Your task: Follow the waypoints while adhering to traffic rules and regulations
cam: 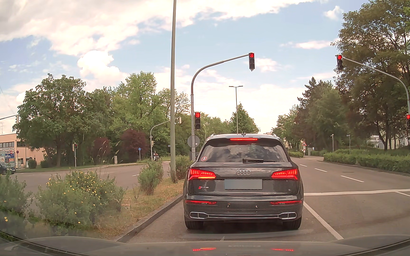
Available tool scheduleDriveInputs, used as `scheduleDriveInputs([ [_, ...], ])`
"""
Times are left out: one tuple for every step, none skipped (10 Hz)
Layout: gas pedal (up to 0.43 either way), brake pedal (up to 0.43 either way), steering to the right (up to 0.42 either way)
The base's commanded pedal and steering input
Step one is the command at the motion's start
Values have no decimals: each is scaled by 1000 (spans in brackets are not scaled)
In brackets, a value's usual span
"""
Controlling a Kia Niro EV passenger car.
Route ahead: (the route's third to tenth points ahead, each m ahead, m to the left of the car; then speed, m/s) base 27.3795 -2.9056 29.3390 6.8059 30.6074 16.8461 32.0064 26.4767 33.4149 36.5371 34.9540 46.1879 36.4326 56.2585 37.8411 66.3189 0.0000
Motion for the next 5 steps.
scheduleDriveInputs([
  [0,463,24],
  [0,463,24],
  [0,457,24],
  [0,457,24],
  [0,463,24],
])
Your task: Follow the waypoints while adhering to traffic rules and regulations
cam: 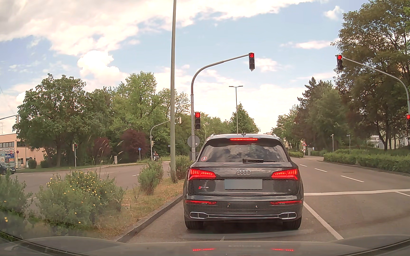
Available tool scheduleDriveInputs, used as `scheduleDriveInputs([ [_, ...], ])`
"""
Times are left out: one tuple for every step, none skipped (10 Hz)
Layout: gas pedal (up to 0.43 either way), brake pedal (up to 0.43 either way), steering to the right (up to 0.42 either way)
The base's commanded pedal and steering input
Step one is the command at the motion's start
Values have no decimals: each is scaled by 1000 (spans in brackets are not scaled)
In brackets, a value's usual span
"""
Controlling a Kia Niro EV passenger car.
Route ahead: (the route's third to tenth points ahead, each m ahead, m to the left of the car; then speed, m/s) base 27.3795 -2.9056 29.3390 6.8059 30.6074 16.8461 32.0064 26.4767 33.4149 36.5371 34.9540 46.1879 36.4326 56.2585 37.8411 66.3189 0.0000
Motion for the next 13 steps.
scheduleDriveInputs([
  [0,463,24],
  [0,463,24],
  [0,463,24],
  [0,457,24],
  [0,463,24],
  [0,463,24],
  [0,457,24],
  [0,457,25],
  [0,463,26],
  [0,463,27],
  [0,457,27],
  [0,457,27],
  [0,457,27],
])
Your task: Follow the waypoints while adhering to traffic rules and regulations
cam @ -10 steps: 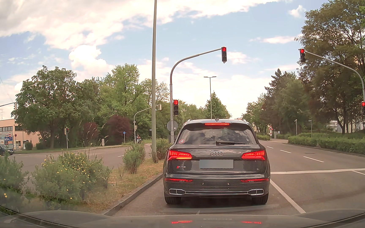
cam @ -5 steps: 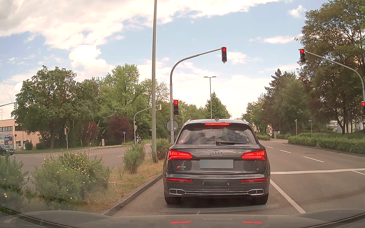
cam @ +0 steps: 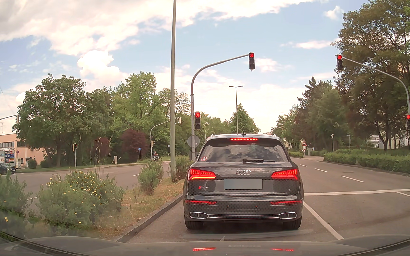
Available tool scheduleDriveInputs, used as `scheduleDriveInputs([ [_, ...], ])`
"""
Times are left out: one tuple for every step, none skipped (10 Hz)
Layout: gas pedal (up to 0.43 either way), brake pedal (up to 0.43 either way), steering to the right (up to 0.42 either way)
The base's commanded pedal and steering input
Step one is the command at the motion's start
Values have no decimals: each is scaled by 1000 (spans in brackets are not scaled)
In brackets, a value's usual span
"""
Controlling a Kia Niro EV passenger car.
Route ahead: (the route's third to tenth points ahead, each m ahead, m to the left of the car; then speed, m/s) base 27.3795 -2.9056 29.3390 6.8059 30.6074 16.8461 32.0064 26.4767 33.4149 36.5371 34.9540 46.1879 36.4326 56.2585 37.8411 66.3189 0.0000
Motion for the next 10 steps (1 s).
scheduleDriveInputs([
  [0,457,27],
  [0,463,27],
  [0,463,27],
  [0,457,27],
  [0,463,27],
  [0,457,27],
  [0,457,27],
  [0,463,27],
  [0,463,27],
  [0,457,27],
])
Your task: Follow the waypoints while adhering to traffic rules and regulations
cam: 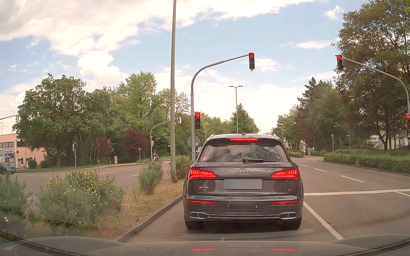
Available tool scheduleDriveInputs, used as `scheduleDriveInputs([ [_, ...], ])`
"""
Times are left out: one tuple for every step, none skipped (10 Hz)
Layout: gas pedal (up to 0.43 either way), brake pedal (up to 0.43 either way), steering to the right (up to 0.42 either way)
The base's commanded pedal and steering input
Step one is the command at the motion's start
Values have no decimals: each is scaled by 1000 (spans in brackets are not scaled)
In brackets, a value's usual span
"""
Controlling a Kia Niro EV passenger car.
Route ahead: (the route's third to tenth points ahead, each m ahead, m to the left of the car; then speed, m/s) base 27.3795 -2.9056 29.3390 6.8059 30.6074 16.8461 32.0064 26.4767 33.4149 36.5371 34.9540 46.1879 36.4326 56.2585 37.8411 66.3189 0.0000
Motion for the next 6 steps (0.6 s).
scheduleDriveInputs([
  [0,463,27],
  [0,463,27],
  [0,457,27],
  [0,457,27],
  [0,463,27],
  [0,457,27],
])
